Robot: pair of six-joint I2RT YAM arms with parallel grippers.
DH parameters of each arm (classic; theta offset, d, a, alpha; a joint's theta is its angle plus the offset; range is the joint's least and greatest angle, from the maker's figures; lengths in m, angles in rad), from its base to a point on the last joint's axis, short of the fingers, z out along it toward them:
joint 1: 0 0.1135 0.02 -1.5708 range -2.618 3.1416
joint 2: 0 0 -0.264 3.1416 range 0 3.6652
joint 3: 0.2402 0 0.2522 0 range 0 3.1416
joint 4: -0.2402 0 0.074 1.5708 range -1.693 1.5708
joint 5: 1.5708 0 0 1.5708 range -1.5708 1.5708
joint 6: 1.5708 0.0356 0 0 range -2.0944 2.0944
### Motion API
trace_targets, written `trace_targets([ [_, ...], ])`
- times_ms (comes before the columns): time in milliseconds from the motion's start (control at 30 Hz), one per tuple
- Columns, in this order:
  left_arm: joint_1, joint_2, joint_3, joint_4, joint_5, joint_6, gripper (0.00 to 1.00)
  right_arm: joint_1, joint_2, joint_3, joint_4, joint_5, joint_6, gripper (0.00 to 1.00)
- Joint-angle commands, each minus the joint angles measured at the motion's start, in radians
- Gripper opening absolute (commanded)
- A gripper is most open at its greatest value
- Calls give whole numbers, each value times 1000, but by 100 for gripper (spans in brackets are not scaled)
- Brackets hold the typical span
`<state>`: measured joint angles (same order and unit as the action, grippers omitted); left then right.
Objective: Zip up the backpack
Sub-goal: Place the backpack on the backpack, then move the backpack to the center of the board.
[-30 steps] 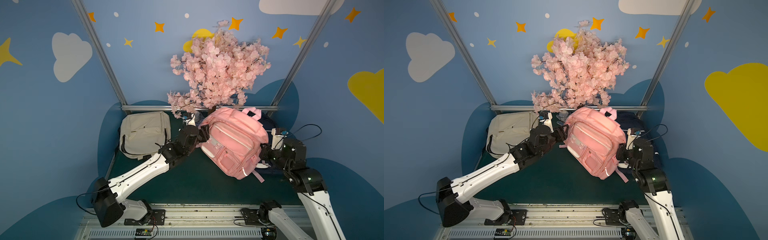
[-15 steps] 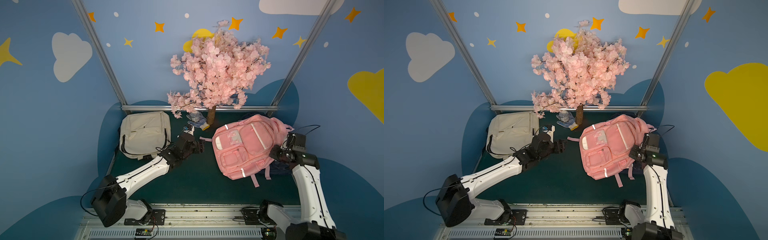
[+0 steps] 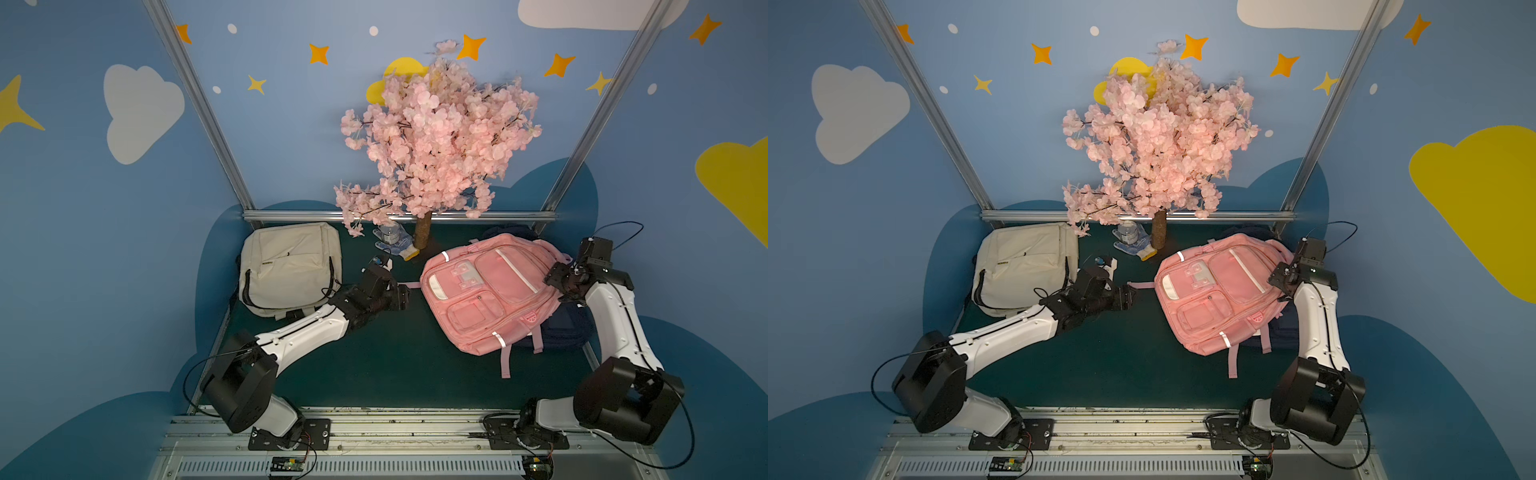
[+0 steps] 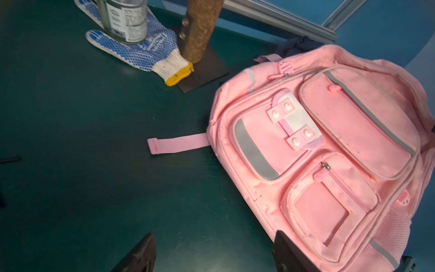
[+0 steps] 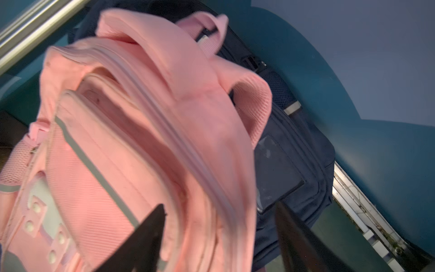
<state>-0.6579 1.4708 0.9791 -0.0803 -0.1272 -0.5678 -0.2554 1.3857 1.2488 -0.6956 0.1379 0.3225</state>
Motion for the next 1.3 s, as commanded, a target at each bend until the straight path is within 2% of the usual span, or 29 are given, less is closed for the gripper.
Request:
trace_targets([
  [0,64,-39,9,-199,-72,28,80,34,-36,-9,-15,0,21,86],
  [233,248,19,70,-388,-175,66,82,137,-278,-189,78,94,7,88],
  [300,292,57,91,-404,-229,65,83,167,-352,-220,88,51,26,88],
  [433,366,134,134,-409,-215,90,82,254,-442,-278,89,-75,56,88],
  [600,436,251,197,-437,-221,151,82,422,-509,-398,118,-197,118,88],
  [800,473,361,239,-470,-206,167,77,641,-556,-535,200,-191,168,88],
  [867,478,391,246,-476,-202,164,71,711,-546,-564,219,-170,180,88],
  [933,482,413,253,-480,-187,159,61,763,-530,-572,229,-151,189,88],
  [1000,483,433,267,-493,-141,153,51,809,-514,-603,249,-134,199,88],
  [1167,455,455,263,-480,14,99,18,904,-462,-600,301,-92,208,88],
  [1267,415,425,211,-432,67,22,6,924,-437,-589,309,-73,213,88],
])
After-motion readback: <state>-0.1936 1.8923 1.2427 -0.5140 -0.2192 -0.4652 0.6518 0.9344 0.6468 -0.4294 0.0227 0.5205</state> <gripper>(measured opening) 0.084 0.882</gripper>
